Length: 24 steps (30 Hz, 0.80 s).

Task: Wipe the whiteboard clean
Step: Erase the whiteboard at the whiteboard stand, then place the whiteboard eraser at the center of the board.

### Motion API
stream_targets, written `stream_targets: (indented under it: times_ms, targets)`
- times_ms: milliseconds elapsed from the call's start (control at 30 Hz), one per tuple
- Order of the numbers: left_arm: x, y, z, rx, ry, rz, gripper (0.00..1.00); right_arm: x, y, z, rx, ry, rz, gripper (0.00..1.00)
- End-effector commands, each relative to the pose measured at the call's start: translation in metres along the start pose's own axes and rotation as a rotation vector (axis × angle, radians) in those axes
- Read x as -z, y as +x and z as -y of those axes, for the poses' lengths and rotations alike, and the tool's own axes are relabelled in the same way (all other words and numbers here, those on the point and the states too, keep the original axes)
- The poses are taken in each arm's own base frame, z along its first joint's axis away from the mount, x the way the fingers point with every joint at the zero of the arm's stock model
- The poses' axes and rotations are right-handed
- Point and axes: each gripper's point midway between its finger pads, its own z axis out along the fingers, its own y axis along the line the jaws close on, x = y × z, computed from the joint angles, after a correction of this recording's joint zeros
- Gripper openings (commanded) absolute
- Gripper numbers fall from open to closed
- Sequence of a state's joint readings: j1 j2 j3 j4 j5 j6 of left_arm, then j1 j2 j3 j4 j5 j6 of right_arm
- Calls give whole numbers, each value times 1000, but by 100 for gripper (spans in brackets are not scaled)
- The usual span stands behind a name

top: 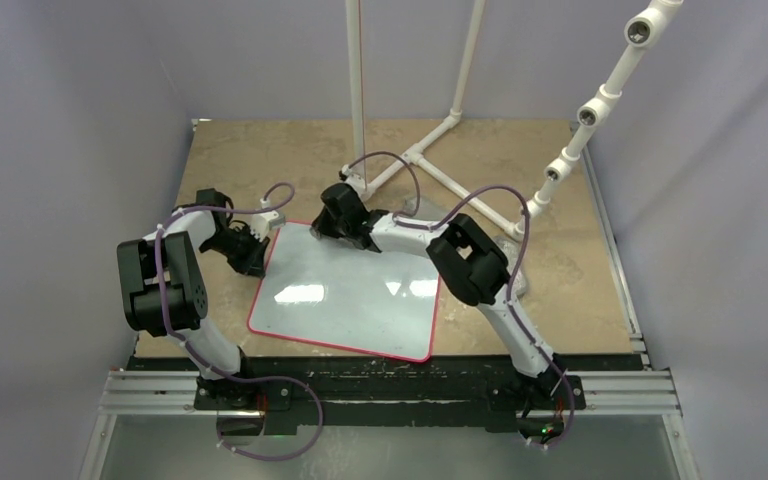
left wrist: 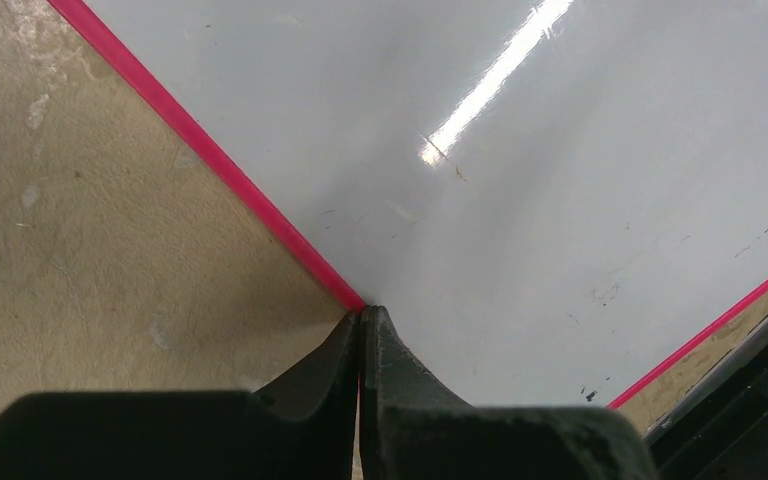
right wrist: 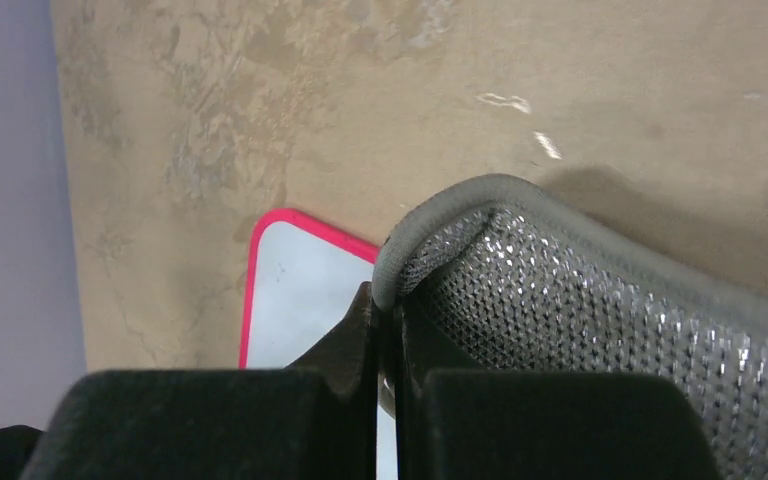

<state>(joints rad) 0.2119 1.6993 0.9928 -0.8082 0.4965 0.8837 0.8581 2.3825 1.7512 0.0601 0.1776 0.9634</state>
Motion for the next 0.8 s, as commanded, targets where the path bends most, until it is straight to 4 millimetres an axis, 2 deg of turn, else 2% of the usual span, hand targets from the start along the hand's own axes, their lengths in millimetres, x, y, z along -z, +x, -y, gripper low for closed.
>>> stream_targets:
  times_ms: [0, 33, 67, 100, 233, 400, 467, 500, 533, 633, 767]
  targets:
    - [-1, 23, 5, -12, 5, -89, 0, 27, -2, 43, 11, 154, 16, 0]
    - [-1, 22, 6, -14, 8, -86, 0, 41, 10, 70, 18, 205, 0, 0]
    - [-1, 22, 6, -12, 10, -84, 0, 56, 5, 76, 12, 220, 14, 0]
    - [-3, 22, 6, -9, 15, -82, 0, 73, 11, 100, 5, 257, 10, 0]
    - [-3, 21, 5, -8, 13, -76, 0, 141, 4, 137, -58, 283, 47, 0]
    - [-2, 18, 4, 1, 3, -64, 0, 194, -5, 142, -18, 252, 72, 0]
    - [0, 15, 1, 23, -10, -62, 0, 213, -26, 135, 7, 236, 121, 0]
    - [2, 12, -1, 34, -17, -60, 0, 219, -31, 140, 25, 252, 123, 0]
    - [3, 11, -3, 46, -20, -61, 0, 227, -43, 137, 30, 237, 142, 0]
    - [8, 3, -10, 78, -53, -33, 0, 237, -66, 140, 58, 241, 179, 0]
    - [16, -4, -13, 88, -85, 2, 2, 231, -83, 147, 98, 277, 170, 0]
